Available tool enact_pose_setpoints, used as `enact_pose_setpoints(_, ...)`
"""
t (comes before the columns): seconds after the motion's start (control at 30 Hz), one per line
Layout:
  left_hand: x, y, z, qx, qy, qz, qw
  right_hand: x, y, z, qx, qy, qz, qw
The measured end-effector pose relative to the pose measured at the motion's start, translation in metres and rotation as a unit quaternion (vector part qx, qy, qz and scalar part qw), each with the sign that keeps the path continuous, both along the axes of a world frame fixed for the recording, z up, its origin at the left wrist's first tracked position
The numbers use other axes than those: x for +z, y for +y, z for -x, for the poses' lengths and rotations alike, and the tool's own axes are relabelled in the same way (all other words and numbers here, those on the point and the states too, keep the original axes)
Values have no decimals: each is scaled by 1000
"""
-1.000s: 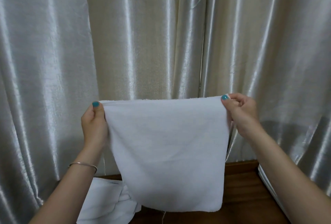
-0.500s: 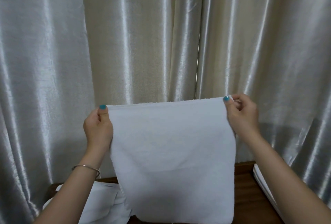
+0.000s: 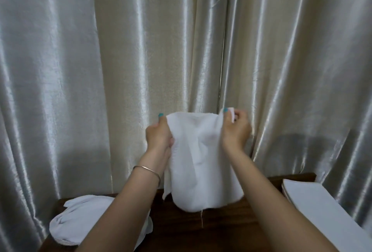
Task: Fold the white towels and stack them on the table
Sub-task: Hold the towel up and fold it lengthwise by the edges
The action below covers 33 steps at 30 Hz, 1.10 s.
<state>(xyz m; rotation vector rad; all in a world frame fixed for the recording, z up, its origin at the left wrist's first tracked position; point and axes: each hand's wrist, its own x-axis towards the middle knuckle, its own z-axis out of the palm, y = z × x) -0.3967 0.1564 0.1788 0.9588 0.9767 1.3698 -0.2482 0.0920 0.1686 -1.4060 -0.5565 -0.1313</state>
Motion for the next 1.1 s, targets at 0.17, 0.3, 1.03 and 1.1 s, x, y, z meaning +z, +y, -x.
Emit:
enact_pose_setpoints(0.17, 10, -28, -27, -12, -40, -15, 999, 4, 15, 41, 173, -39, 26, 984)
enact_pose_setpoints(0.3, 7, -33, -24, 18, -7, -37, 999, 9, 13, 49, 173, -87, 55, 980)
enact_pose_setpoints(1.03, -1, 12, 70, 86, 92, -16, 992, -2, -24, -19, 113, 5, 57, 992)
enact_pose_setpoints(1.1, 0, -3, 51, 54, 54, -11, 997, -3, -20, 5, 80, -9, 45, 996)
